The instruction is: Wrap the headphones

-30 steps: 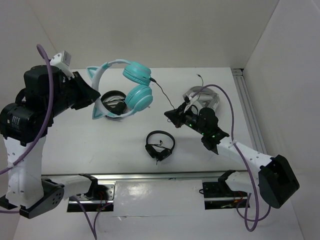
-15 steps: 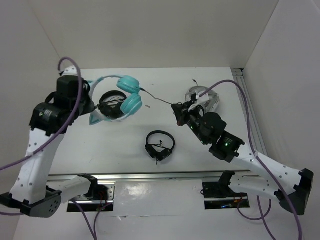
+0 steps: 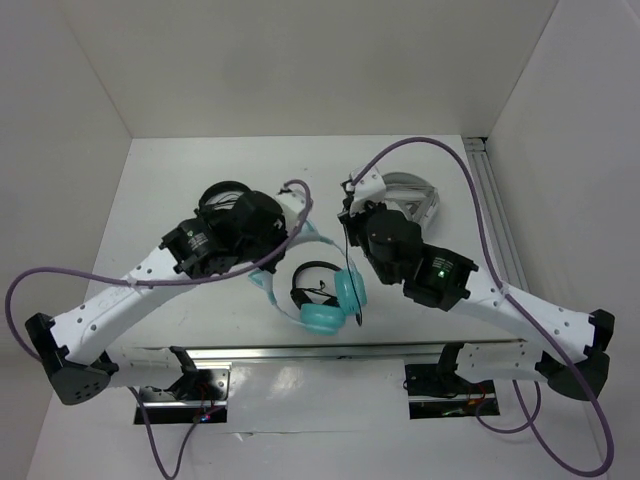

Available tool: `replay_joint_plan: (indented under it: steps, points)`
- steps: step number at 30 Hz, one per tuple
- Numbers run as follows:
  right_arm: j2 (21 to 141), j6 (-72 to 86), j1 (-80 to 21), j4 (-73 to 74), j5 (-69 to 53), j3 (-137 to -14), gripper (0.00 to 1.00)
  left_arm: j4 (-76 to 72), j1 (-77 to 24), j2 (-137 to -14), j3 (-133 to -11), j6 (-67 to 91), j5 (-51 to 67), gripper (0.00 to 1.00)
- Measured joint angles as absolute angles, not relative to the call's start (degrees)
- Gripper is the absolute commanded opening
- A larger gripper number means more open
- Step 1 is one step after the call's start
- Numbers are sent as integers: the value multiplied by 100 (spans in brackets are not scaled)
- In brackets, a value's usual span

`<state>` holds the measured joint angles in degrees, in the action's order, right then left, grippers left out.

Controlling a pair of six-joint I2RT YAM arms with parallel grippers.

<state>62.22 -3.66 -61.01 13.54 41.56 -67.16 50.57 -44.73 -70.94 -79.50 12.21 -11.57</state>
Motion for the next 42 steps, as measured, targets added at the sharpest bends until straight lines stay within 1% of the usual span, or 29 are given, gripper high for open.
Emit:
replay_joint_plan:
  steps: [2,5,11,14,20,25,26,27,29,31,34,35,38,42]
  points:
    - [6331,-421,-6176,1518,4198,-6716,0,4980,-4965,-7089,-7950,1061,-1100,0]
    - [6510,-467,-6283,1693,4274,-6716,0,4941,-5389,-7035,-7950,880,-943,0]
    - [6606,-521,-6318,1833,4331,-6604,0,4921,-5518,-6486,-7950,609,-816,0]
    - [6514,-528,-6213,1813,4152,-6510,0,4917,-5522,-6193,-7950,572,-753,0]
    - [6372,-545,-5752,1754,3262,-6453,0,4676,-5496,-5935,-7946,552,-558,0]
    - [6296,-543,-5384,1500,1909,-6158,0,4517,-5476,-5671,-7935,626,-523,0]
    - [6276,-543,-5312,1343,1476,-6064,8,4501,-5468,-5614,-7935,670,-519,0]
    - [6270,-541,-5258,1280,1317,-5990,16,4493,-5463,-5572,-7937,711,-519,0]
    - [6254,-508,-5168,902,773,-5784,36,4471,-5463,-5494,-7937,832,-493,0]
    - [6287,-425,-5017,495,307,-5559,51,4366,-5500,-5402,-7942,945,-318,0]
    - [6519,-272,-4768,-252,-331,-5290,52,4156,-5572,-5245,-7972,1122,-226,0]
    - [6689,-202,-4711,-471,-534,-5286,54,4115,-5575,-5201,-8003,1205,-242,0]
    - [7255,12,-4560,-1120,-974,-5315,55,3975,-5570,-5122,-8071,1400,-373,0]
    - [7900,397,-4331,-1925,-1424,-5297,55,3848,-5570,-5089,-8149,1719,-611,0]
